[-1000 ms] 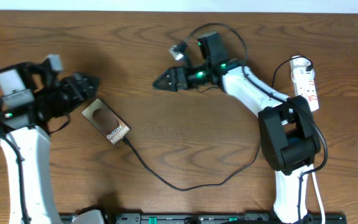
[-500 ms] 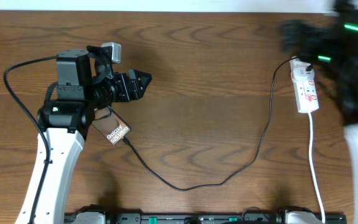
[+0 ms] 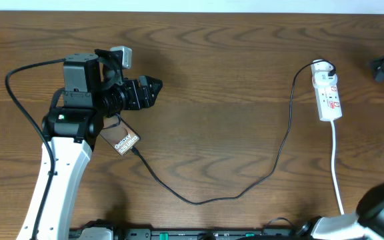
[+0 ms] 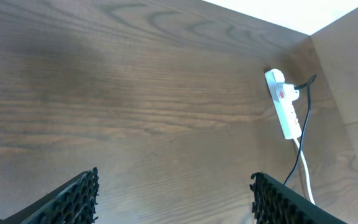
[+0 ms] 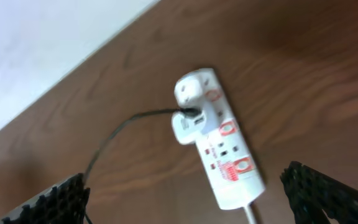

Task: Plug charger to phone and switch on socket

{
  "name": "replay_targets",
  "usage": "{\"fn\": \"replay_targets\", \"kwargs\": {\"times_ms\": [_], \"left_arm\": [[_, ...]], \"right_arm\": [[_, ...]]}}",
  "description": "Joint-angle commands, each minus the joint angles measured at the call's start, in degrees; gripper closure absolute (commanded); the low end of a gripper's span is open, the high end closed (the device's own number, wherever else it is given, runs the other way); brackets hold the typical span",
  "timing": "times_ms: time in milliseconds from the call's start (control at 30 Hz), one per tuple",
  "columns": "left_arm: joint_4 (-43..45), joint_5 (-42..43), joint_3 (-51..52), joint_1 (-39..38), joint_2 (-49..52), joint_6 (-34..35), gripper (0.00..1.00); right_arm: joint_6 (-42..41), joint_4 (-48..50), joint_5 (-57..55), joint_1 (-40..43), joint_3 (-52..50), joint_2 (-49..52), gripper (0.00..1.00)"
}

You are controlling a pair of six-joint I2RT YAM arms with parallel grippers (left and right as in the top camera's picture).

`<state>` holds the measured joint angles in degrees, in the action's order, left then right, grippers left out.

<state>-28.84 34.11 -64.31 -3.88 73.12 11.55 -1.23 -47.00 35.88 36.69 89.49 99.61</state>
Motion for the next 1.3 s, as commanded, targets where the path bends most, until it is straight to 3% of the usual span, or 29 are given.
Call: {"fn": "replay_targets", "kwargs": {"times_ms": [0,500,833,967,1267], "left_arm": [[-1.3,-0.8,0.0,-0.1,-0.1,-3.5,0.23],[-2.6,-2.3,0.1,-0.1,-0.1,-4.2,0.23],[-2.6,-2.3,0.1,-0.1,-0.1,-4.2,0.23],[-2.6,-2.3,0.1,-0.1,-0.1,-4.0,0.22],[-2.8,-2.3,0.1,-0.1,-0.1,-3.8,0.22]], "right_arm": [[4.8,-0.2,7.9,0.0,-0.2,7.5,0.01],[10.7,2.2,7.1,-6.3,-0.3,19.2,0.01],[10.2,6.1,0.0,-6.8,-0.2,19.6,0.01],[10.1,6.6,0.0,-7.2,-0.3,19.6,0.06],[8.5,9.0,0.5,-9.4,-0.3,19.6,0.01]]}}
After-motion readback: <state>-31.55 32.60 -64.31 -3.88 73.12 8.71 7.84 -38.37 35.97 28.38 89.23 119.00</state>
